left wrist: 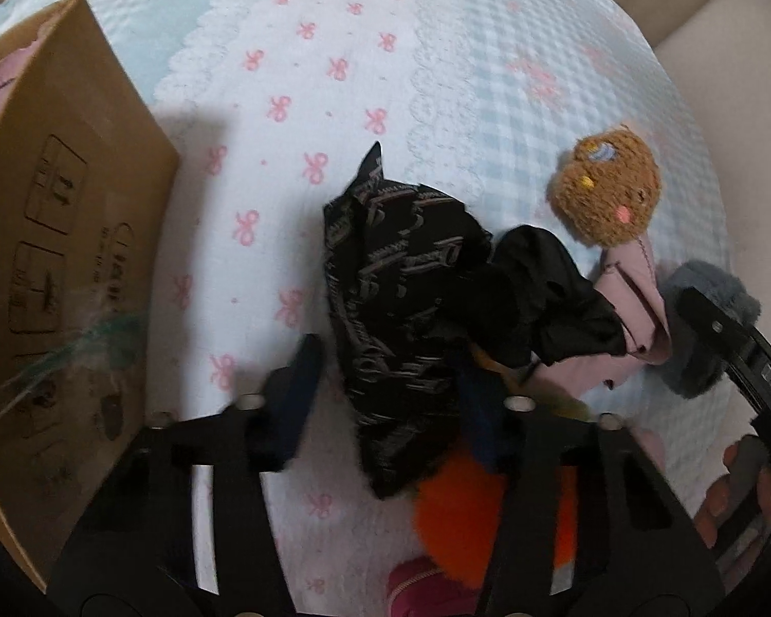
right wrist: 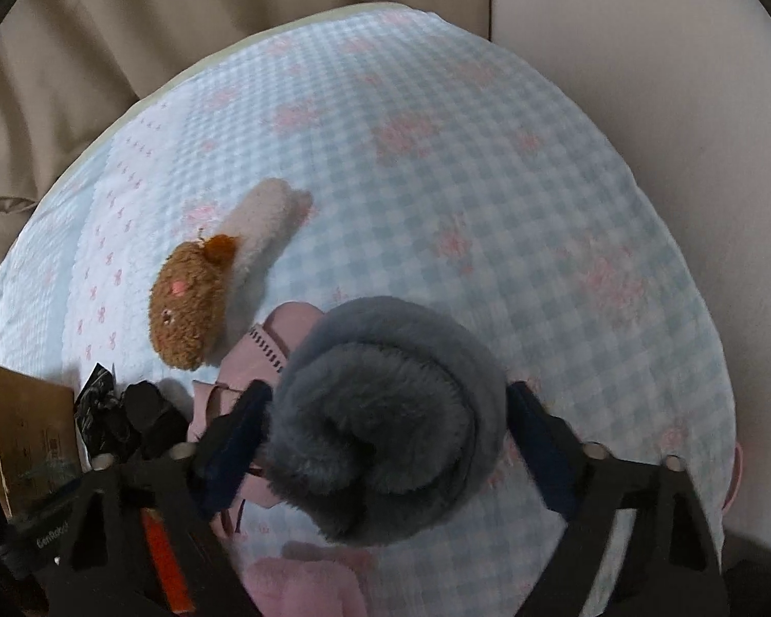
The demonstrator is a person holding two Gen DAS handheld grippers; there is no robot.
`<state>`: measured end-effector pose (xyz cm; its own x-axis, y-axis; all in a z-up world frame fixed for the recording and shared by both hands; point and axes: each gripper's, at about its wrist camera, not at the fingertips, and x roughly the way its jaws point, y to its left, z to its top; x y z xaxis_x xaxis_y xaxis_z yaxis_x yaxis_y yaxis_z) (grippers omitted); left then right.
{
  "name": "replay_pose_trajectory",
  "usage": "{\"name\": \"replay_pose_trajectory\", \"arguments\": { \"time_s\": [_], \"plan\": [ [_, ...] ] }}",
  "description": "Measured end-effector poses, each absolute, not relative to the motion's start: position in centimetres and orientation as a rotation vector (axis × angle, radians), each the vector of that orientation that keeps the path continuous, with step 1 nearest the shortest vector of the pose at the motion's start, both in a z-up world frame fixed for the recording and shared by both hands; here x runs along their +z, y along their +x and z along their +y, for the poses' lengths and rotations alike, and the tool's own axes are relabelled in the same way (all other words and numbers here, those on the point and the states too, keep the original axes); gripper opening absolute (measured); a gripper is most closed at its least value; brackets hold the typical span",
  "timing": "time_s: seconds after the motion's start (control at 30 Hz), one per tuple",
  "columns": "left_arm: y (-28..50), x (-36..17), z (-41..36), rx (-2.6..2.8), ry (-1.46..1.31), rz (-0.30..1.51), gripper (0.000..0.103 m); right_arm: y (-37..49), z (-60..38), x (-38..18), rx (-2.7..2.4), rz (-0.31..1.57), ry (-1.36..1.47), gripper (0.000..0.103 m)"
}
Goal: Organize soft objects
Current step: 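Grasp the black patterned scarf with the left tool while the right tool grasps the grey earmuff, then lift the scarf and earmuff and carry both over the cardboard box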
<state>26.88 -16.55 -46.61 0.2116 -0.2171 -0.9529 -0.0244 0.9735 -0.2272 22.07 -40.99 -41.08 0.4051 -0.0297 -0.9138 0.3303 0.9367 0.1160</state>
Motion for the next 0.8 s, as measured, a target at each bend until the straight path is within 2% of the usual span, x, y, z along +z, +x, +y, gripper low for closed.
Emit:
{"name": "replay_pose_trajectory", "arguments": {
  "time_s": [0.17, 0.27, 0.47, 0.8],
  "plan": [
    [26.7, -46.5, -16.2, -0.137, -0.221, 1.35, 0.033, 21.8, -41.6, -41.0, -0.232, 1.128, 0.366, 0.06],
    [26.5, -46.1, -15.8, -0.13, -0.23, 1.339, 0.033, 21.7, -41.6, -40.7, -0.233, 1.122, 0.368, 0.053],
    [26.2, -44.8, -15.0, -0.116, -0.238, 1.307, 0.033, 21.3, -41.6, -40.0, -0.23, 1.105, 0.377, 0.046],
    [25.2, -39.4, -15.1, -0.134, -0.25, 1.216, 0.033, 20.0, -40.5, -34.6, -0.216, 1.007, 0.337, 0.045]
  ]
}}
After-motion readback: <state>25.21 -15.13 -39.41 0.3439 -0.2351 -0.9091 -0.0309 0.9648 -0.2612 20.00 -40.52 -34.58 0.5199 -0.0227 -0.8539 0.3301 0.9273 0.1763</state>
